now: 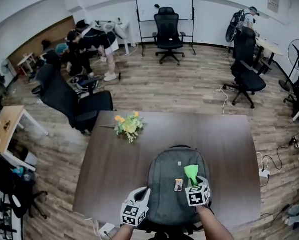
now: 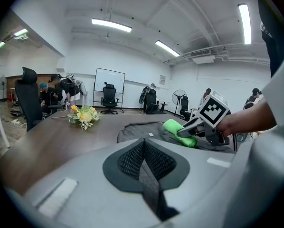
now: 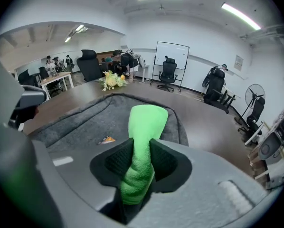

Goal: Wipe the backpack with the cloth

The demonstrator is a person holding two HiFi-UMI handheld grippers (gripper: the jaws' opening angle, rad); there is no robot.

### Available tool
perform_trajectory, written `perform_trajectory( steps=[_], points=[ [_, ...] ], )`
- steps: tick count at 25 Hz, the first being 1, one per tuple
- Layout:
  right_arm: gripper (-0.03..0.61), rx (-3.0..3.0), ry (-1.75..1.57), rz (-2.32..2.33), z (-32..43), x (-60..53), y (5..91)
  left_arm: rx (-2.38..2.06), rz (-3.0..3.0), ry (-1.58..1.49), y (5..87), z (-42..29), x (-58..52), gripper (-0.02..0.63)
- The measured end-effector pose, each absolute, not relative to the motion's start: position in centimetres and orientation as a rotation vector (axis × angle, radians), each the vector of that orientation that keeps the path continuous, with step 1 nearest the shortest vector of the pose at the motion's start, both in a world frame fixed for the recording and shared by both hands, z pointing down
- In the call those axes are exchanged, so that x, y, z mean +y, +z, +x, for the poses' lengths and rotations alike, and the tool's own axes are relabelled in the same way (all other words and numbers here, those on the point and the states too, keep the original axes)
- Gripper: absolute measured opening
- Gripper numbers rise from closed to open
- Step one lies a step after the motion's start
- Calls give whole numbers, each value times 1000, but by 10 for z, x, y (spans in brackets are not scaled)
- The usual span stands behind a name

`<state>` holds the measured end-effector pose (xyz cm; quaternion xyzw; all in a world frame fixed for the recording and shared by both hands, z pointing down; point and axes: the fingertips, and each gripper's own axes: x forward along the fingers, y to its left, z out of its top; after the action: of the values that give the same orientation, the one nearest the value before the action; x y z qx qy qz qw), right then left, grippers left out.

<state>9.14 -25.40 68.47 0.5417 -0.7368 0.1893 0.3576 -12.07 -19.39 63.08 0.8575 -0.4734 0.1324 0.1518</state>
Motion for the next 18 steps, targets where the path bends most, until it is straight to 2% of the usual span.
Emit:
perform_trajectory(
  steps=[10, 18],
  points=[
    [107, -1802, 489, 1449, 138, -248, 694, -1327, 2469, 393, 637, -116, -187, 20],
    [107, -1820, 487, 1481, 136, -248, 684, -1339, 2465, 390, 635, -120, -184, 20]
  ],
)
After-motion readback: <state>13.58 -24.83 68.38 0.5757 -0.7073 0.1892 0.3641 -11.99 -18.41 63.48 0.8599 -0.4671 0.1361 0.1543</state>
